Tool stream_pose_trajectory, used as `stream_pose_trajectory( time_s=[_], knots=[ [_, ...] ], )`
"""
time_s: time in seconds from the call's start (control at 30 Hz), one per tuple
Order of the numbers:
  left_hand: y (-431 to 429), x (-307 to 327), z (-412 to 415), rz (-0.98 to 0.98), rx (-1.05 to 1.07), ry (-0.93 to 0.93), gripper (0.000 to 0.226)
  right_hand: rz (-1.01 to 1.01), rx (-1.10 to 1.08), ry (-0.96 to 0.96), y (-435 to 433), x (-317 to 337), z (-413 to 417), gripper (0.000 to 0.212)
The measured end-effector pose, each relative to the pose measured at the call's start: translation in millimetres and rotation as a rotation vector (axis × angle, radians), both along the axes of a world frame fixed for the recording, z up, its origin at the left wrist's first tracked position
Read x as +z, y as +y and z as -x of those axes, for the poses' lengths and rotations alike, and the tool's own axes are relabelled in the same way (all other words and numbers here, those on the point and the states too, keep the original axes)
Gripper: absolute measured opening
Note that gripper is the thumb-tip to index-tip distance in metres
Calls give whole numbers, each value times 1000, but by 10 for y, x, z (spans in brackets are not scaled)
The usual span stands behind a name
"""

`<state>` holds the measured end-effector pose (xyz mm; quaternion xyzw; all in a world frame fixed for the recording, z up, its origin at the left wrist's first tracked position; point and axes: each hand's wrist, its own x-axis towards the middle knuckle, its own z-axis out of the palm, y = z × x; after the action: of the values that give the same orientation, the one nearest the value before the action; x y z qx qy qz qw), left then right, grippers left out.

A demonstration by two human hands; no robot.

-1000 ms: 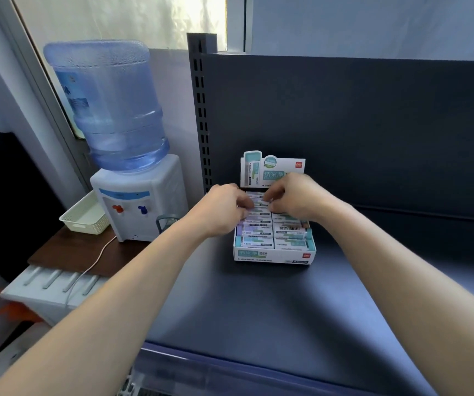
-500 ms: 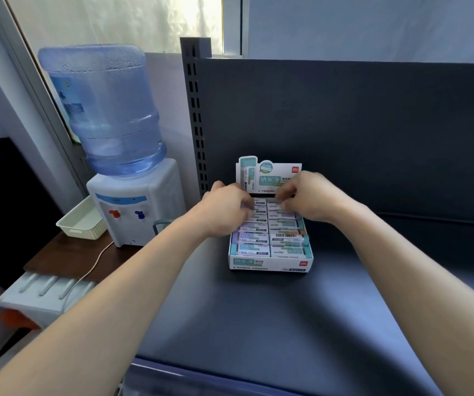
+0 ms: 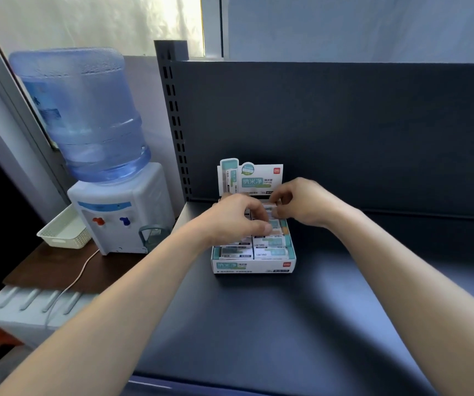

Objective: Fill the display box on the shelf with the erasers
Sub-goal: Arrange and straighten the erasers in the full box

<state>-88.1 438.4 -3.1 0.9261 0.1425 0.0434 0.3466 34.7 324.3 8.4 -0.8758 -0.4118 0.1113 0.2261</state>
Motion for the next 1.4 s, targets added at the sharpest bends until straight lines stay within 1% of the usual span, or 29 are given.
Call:
stream_pose_trajectory(
  time_s=[0.07, 0.13, 0.23, 0.3, 0.37, 0.43, 0.53, 0.57, 0.7, 0.77, 0.83, 0.93, 0.97, 1.0, 1.07, 1.13, 1.23, 1.3, 1.37, 1.4],
  knots=[
    [-9, 35, 31, 36, -26, 28, 15, 1, 6, 35, -17, 7, -19, 28],
    [-26, 58, 39, 33, -26, 22, 19, 3, 8, 26, -15, 12, -18, 28],
    [-76, 62, 33, 8, 8, -19, 19, -34, -18, -36, 9, -7, 7, 26],
    [-90, 51, 44, 22, 13, -29, 16, -59, -28, -32, 4, -2, 18, 22],
    [-77, 51, 68, 61, 21, -34, 15, -68, -34, 9, -37, 48, 17, 17],
    [-64, 54, 81, 59, 35, -25, 15, -31, -18, 43, -91, 115, 33, 14],
    [-86, 32, 51, 28, 81, -49, 17, 114, 17, 81, -117, 145, 107, 20],
    [-99, 26, 34, 21, 93, -57, 16, 136, 20, 107, -111, 130, 125, 21],
    [-111, 23, 18, -18, 62, -56, 13, 98, 10, 218, -102, 74, 135, 22],
    [-92, -2, 14, -72, 88, -111, 19, 52, 1, 218, -122, 66, 113, 19],
    [-86, -32, 6, -180, 133, -131, 30, -36, -36, 159, -124, 42, 85, 21],
    [-71, -94, 11, -349, 97, 8, 38, -70, -52, 100, -96, -19, 71, 41],
    [-54, -105, 12, -366, 73, 35, 38, -60, -47, 113, -88, -45, 65, 42],
    [-27, -111, 12, -357, 55, 37, 39, -50, -45, 124, -84, -64, 61, 41],
    [19, -112, 27, -277, 75, -19, 38, -36, -41, 123, -88, -71, 52, 36],
    [64, -104, 58, -193, 182, -116, 37, -47, -39, 120, -104, -61, 52, 32],
    [132, -125, 142, -139, 384, -240, 34, -102, -60, 134, -124, -76, 63, 27],
    [166, -165, 184, -99, 425, -221, 38, -102, -66, 202, -120, -100, 98, 30],
    [193, -208, 188, -61, 400, -161, 41, -90, -79, 272, -93, -125, 142, 36],
    [205, -219, 181, -49, 387, -142, 42, -90, -88, 274, -79, -139, 155, 39]
  ],
)
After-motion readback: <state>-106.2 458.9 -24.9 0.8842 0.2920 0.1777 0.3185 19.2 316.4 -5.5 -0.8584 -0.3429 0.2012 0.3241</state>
